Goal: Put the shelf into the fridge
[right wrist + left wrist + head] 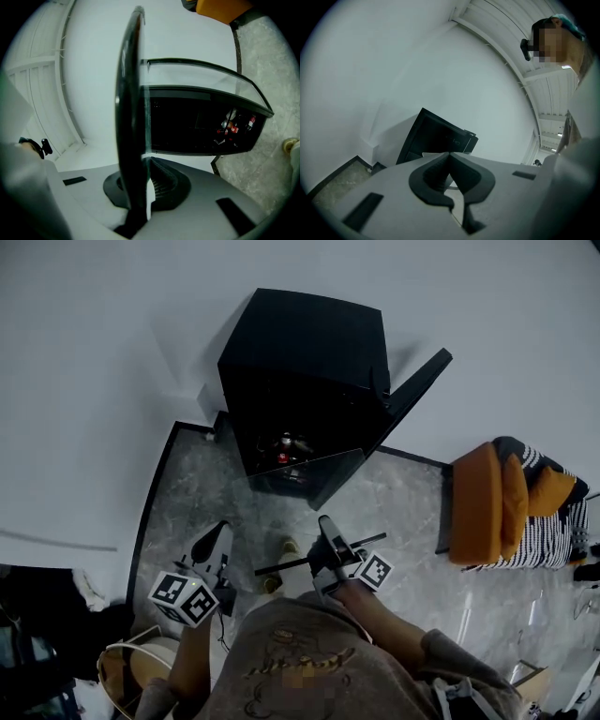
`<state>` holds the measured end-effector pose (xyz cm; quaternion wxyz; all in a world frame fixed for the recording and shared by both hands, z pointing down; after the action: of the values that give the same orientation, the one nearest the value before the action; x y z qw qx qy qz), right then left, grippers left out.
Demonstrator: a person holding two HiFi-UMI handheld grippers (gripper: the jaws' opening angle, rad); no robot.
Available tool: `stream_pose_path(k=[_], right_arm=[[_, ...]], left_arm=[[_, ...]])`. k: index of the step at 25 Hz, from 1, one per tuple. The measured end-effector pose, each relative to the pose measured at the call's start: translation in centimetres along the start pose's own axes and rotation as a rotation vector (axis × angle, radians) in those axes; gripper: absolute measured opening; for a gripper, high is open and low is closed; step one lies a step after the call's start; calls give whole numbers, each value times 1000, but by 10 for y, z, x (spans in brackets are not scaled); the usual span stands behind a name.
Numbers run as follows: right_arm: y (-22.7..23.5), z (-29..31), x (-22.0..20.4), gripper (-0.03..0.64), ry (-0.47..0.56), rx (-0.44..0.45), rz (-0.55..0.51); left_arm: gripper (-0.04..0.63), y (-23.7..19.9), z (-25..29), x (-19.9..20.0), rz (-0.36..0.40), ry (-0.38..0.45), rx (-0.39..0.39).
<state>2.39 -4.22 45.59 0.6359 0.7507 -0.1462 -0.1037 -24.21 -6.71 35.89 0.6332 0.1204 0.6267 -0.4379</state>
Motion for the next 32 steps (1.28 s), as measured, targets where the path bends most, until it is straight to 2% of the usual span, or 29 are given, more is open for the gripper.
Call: stream_pose_path(k=[8,15,27,32], right_arm=[[23,23,3,26,63,28,16],[44,37,11,27,108,26,37],[86,52,20,26,191,20,43],[106,58,17,26,214,21,49]], left_arm=[[0,-13,27,0,17,-39,-37],[0,-27,48,-2,19,-56,-40],[0,-45,79,-27,20,-86,-74],[0,-51,84,-41,-3,-107,-71]])
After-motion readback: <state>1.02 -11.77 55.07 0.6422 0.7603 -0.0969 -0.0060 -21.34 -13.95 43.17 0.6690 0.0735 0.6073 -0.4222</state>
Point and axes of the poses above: the fingertips, and each gripper's own axes: z forward along the fingers, y to its right, x out of its top, the point moved 6 cm from there along -z, backward along the fingers, and after that the axes turned 6 degrees about z, right-handed, at the moved point
